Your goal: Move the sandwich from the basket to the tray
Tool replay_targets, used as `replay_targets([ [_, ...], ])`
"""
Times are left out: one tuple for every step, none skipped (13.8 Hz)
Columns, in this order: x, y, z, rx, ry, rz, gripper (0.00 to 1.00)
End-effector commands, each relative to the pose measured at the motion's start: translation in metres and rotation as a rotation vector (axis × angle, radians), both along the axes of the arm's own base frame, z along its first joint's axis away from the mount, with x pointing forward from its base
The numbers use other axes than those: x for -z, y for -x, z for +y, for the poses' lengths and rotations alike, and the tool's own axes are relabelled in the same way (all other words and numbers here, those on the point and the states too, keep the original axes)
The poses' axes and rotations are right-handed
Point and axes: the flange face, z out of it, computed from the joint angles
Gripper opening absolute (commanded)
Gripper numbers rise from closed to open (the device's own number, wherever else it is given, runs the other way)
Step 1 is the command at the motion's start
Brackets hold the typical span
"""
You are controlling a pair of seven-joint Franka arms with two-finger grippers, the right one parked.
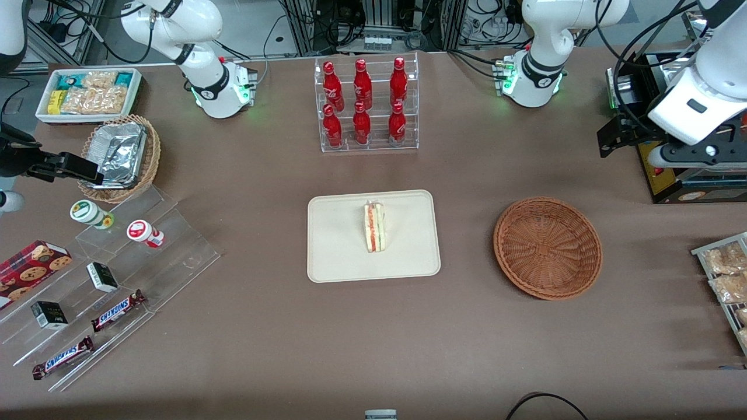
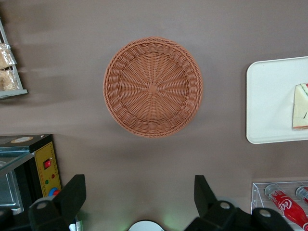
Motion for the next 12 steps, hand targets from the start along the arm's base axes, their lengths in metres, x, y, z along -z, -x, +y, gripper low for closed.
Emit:
replay_targets([
  [-0.012,0.014,0.007,0.003,0.017,-0.013,0.99],
  [-0.012,0.013,0.009,-0.003,0.018,-0.016,0.99],
  [-0.009,0.01,0.009,-0.003,0.017,-0.015,0.99],
  [-0.007,0.006,0.009,-0.01,0.017,-0.014,0.99],
  [-0.005,0.0,0.01,-0.015,0.017,-0.011,0.99],
  [-0.002,-0.005,0.013,-0.02,0.016,-0.008,0.99],
  [-0.003,-0.006,0.02,-0.029,0.018,-0.009,0.99],
  [-0.003,-0.006,0.02,-0.026,0.018,-0.007,0.99],
  [-0.004,-0.005,0.022,-0.027,0.015,-0.006,0.99],
  [-0.005,-0.005,0.027,-0.037,0.017,-0.008,0.99],
  [-0.008,-0.006,0.038,-0.056,0.022,-0.013,0.99],
  [-0.009,-0.005,0.038,-0.056,0.023,-0.015,0.99],
])
